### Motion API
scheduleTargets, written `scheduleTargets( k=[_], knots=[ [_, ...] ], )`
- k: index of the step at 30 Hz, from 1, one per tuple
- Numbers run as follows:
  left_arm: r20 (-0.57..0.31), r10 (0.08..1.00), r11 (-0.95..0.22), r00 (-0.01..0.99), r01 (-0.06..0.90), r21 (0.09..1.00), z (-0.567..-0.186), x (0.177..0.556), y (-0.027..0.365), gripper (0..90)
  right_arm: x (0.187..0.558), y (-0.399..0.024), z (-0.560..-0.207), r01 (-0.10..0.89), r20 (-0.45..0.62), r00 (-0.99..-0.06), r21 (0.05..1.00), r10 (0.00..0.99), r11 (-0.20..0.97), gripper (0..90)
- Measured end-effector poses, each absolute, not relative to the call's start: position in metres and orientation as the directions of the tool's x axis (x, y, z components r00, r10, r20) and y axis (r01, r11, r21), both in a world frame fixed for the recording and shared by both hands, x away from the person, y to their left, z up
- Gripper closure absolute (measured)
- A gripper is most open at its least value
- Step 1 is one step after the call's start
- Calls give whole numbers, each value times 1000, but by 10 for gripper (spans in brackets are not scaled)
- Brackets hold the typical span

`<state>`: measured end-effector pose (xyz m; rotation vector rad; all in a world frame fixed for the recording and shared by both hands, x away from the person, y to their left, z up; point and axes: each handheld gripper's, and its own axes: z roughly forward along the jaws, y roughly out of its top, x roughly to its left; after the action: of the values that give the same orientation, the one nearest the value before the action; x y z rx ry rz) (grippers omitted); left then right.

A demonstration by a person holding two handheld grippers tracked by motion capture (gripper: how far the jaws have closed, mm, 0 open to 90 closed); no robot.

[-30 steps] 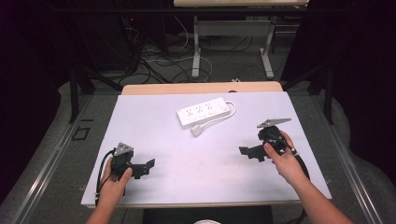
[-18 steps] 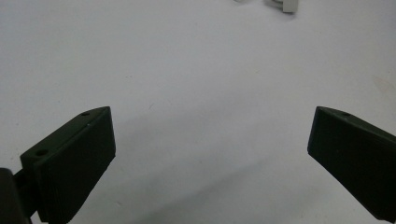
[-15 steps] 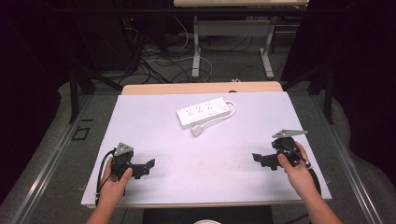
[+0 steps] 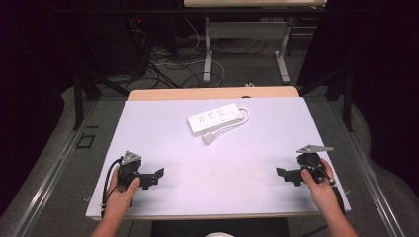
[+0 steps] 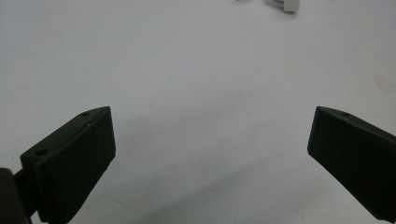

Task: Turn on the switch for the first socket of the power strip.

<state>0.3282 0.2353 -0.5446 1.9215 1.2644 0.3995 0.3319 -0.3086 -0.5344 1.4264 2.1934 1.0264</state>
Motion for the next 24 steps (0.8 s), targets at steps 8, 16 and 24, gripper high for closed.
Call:
scheduleTargets(
  k=[8,16,24],
  knots=[
    [-153,879,-191,451,627,756,-546,329,235,7,333,-312,-545,652,104,-405,729,909,207,30],
    [-145,877,-202,458,625,754,-546,329,235,7,334,-314,-556,652,73,-400,723,914,227,46],
    [-150,878,-195,454,628,753,-546,329,235,7,333,-310,-561,660,98,-412,718,906,222,46]
  ],
)
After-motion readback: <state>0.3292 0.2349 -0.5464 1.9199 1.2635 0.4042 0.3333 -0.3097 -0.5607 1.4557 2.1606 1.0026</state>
